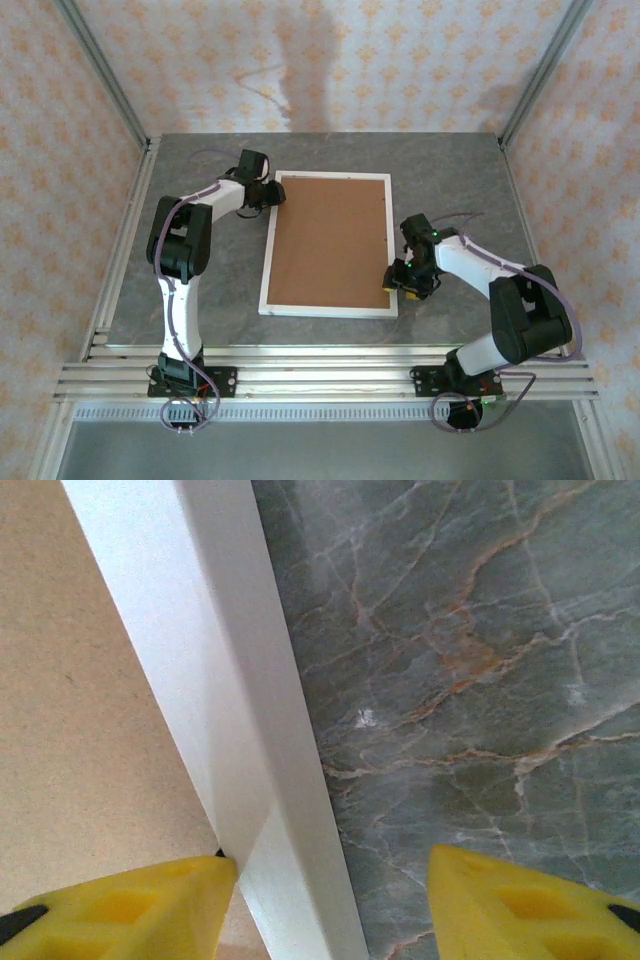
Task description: Put the photo into the frame
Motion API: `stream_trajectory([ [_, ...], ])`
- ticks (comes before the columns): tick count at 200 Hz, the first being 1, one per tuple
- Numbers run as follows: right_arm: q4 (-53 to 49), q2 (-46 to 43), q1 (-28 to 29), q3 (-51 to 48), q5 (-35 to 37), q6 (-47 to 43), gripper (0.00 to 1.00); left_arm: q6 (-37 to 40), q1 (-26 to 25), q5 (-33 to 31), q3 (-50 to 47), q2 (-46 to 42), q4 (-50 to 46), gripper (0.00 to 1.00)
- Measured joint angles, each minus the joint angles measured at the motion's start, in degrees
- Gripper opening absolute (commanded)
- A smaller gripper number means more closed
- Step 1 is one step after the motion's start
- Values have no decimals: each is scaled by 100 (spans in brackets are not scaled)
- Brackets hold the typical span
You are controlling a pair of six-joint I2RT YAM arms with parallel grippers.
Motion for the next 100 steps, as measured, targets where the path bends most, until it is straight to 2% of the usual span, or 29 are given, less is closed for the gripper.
stream_trajectory([
  [53,404,280,-4,-92,-337,22,56,4,0,0,0,0,-2,31],
  [100,348,409,-39,-42,-404,-48,56,4,0,-9,-7,-7,-2,31],
])
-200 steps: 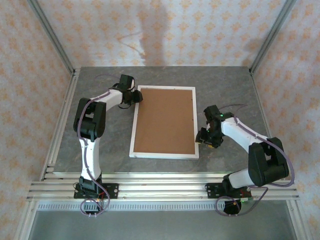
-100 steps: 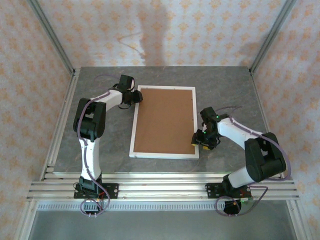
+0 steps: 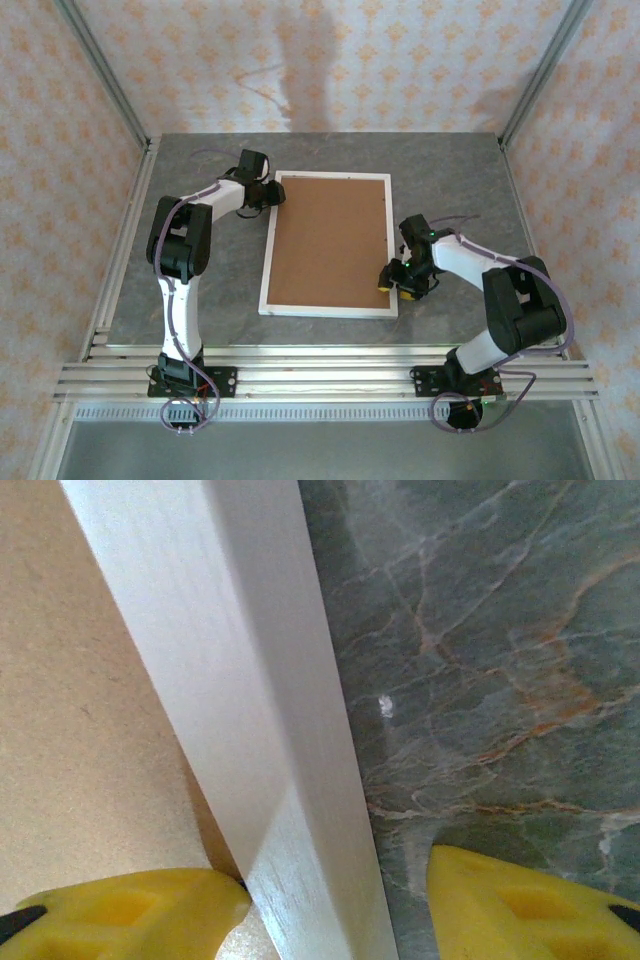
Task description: Put the photo into the frame
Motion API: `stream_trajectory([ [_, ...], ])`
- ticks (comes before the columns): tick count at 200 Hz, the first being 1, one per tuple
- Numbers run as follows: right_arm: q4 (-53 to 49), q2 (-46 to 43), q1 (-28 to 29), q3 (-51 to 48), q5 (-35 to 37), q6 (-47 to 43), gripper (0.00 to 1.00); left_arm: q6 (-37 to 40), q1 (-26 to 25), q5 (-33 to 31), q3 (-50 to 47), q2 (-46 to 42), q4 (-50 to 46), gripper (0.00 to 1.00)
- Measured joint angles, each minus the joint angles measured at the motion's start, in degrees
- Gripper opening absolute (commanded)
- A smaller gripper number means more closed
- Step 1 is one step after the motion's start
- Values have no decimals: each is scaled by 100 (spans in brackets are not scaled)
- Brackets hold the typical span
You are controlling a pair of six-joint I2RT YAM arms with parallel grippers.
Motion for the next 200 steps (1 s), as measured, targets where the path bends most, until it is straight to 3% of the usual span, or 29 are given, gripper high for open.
stream_trajectory([
  [153,-1095,468,50,876,332,-501,56,-2,-2,-13,-223,-166,24,32],
  [176,-1145,262,59,992,610,-503,57,0,-2,-17,-223,-197,-50,39],
  [200,-1062,153,17,1456,769,-544,57,39,-2,-57,-212,-247,-330,55],
])
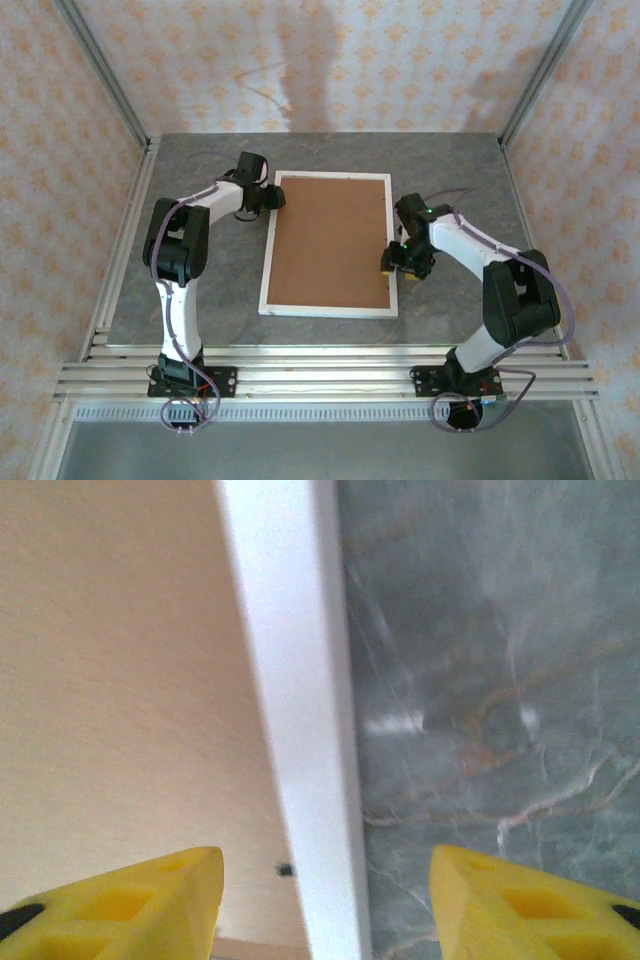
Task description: Put the photo into the frame
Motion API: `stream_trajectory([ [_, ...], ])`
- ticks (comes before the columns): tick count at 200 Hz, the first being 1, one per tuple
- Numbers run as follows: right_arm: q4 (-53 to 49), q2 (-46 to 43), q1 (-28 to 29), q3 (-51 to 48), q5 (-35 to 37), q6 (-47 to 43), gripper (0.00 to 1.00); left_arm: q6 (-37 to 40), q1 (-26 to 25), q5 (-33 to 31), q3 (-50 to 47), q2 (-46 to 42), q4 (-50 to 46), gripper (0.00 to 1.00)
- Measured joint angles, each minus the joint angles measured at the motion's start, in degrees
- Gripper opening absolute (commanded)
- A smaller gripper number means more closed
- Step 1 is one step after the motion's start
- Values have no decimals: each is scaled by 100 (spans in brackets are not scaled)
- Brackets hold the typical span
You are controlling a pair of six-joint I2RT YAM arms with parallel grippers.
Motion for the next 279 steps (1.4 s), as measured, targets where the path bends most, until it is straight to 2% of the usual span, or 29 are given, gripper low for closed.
stream_trajectory([
  [38,400,365,-173,662,164,-37,57,76,0,-120,103,-125,-485,68],
  [67,713,1016,-319,1080,275,-85,53,140,24,-223,103,-470,-686,72],
  [123,1132,1823,-592,1679,400,-238,41,122,426,-393,-323,-1261,-649,73],
  [148,1270,2022,-658,1799,367,-243,41,116,597,-420,-514,-1325,-636,73],
  [200,1499,2205,-656,1825,22,-256,42,116,612,-426,-542,-1316,-627,74],
  [216,1537,2240,-656,1825,-26,-260,38,114,612,-424,-540,-1298,-627,73],
  [250,1561,2243,-664,1823,-59,-291,21,118,612,-356,-369,-1027,-638,68],
  [279,1602,2240,-686,1814,-83,-308,16,166,588,-243,-42,-640,-772,67],
])
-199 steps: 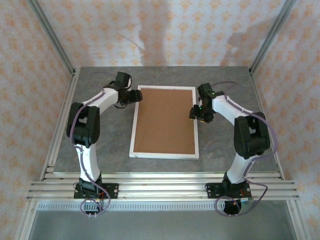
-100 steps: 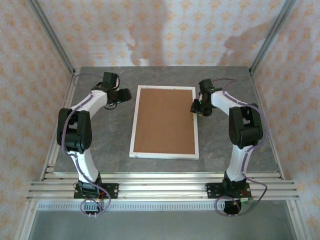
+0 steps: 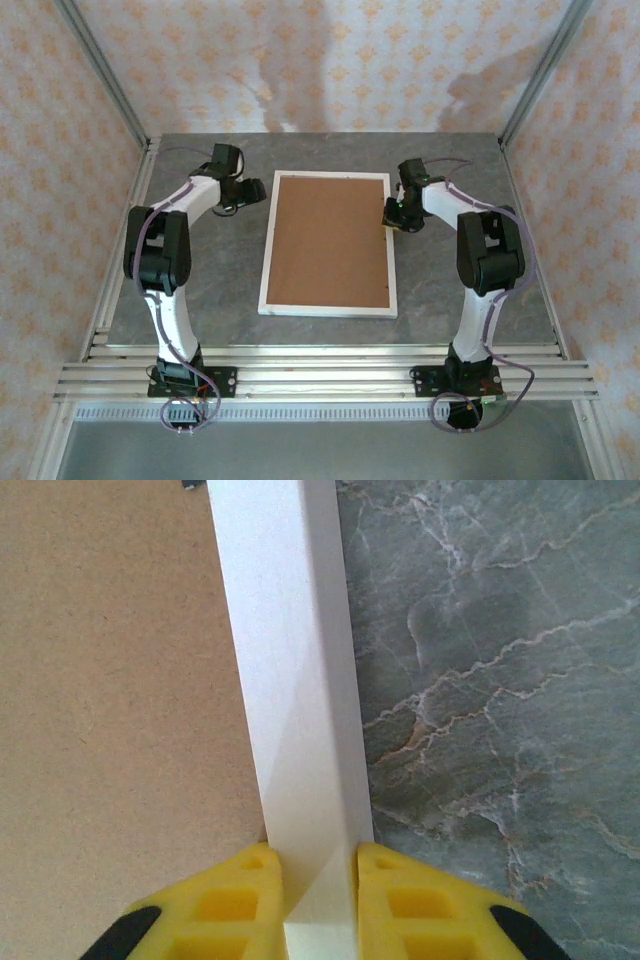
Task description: Put the photo into the frame
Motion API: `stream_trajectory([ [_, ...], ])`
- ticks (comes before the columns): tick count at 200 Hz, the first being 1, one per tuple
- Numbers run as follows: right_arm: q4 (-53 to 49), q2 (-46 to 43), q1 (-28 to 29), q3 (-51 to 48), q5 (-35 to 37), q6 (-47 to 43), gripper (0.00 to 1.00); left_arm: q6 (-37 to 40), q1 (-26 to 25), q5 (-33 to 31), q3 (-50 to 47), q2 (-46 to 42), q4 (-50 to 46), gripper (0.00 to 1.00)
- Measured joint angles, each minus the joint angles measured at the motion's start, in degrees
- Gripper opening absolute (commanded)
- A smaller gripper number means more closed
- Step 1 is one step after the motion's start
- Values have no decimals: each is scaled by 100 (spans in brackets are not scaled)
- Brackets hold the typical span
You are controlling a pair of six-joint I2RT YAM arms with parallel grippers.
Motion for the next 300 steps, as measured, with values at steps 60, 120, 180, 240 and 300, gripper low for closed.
stream_trajectory([
  [60,39,2,0,0,-37,-31,16,212,-227,92,452,372,-439,66],
  [120,42,11,0,2,-37,-35,16,275,-299,116,577,450,-654,66],
  [180,15,31,-9,28,-59,-57,16,278,-341,140,835,811,-715,66],
  [240,-44,52,-9,70,-63,-111,16,326,-378,122,1045,920,-938,66],
  [300,-90,74,-9,109,-79,-118,16,378,-498,-59,1049,920,-997,66],
])
